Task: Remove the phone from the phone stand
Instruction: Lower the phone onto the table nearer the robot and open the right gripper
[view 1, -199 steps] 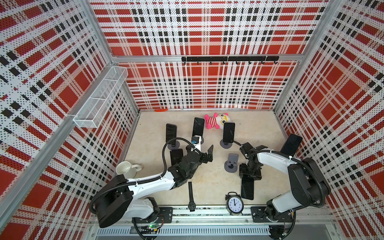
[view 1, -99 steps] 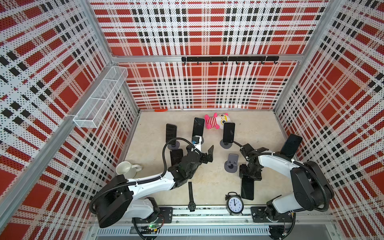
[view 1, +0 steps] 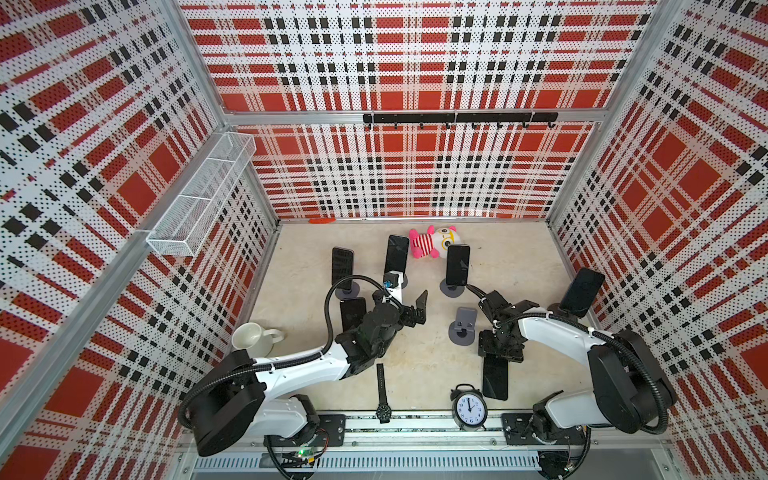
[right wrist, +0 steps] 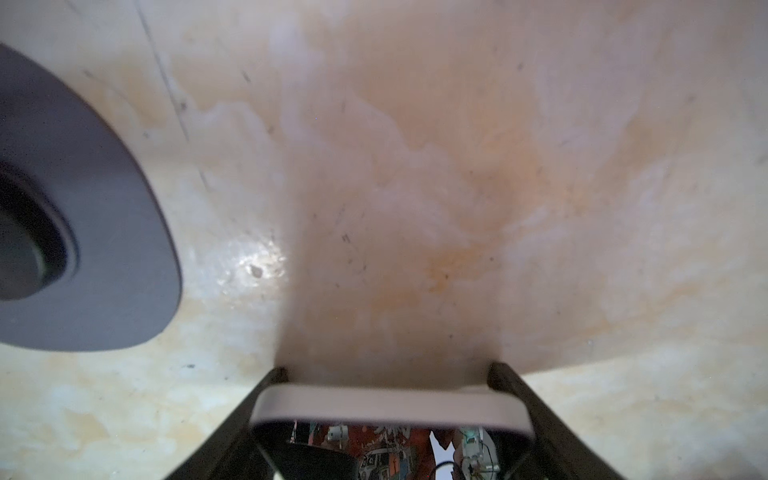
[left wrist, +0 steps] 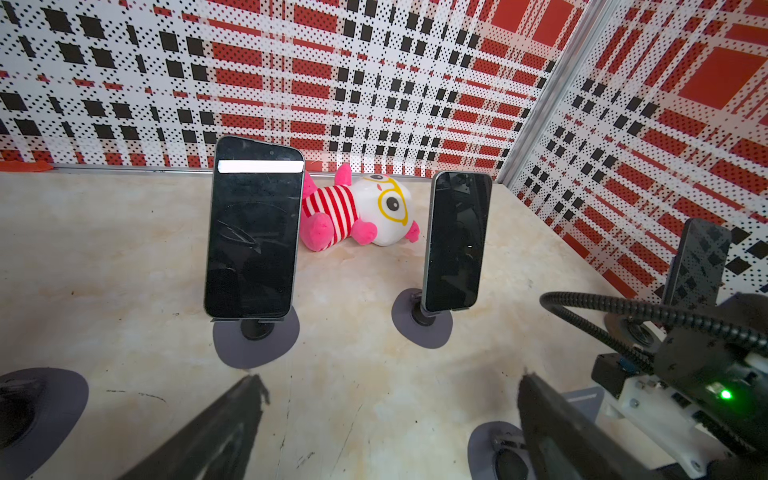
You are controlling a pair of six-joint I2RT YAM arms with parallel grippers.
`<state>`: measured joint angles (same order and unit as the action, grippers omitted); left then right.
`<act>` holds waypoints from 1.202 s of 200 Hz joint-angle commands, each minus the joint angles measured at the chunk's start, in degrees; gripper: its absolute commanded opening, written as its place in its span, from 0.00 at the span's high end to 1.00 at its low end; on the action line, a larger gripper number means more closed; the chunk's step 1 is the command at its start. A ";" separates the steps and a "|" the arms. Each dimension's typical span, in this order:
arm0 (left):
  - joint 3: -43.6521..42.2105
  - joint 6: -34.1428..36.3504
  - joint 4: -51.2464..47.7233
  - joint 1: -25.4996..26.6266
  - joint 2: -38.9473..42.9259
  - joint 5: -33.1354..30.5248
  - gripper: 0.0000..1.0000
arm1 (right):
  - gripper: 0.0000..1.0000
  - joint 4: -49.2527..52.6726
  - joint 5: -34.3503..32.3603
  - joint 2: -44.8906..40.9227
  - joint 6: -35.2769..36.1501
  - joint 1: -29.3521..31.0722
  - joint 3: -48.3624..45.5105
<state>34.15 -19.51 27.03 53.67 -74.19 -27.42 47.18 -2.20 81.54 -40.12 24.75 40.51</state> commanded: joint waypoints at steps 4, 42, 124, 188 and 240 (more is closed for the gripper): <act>-0.65 -0.49 1.45 0.21 0.98 0.12 0.02 | 0.30 -6.48 -8.49 0.72 -2.57 -0.18 -2.44; -0.67 -0.79 1.45 0.21 0.90 0.05 0.02 | 0.23 -6.81 -9.08 1.93 -3.11 -0.08 -2.54; -0.58 -0.74 1.44 0.21 0.76 0.11 0.02 | 0.14 -7.74 -8.45 2.93 -2.56 0.20 -2.99; -0.67 0.59 1.66 0.21 0.72 0.70 0.02 | 0.13 -6.74 -11.21 -0.21 -1.92 0.13 -1.88; -0.49 3.84 1.71 0.10 2.23 -1.84 0.02 | 0.00 -2.80 -10.06 -11.57 -0.63 -0.06 6.58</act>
<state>34.15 -18.02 27.05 53.67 -73.82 -27.59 44.03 -10.28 74.65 -40.07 24.82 41.80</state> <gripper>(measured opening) 0.982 0.996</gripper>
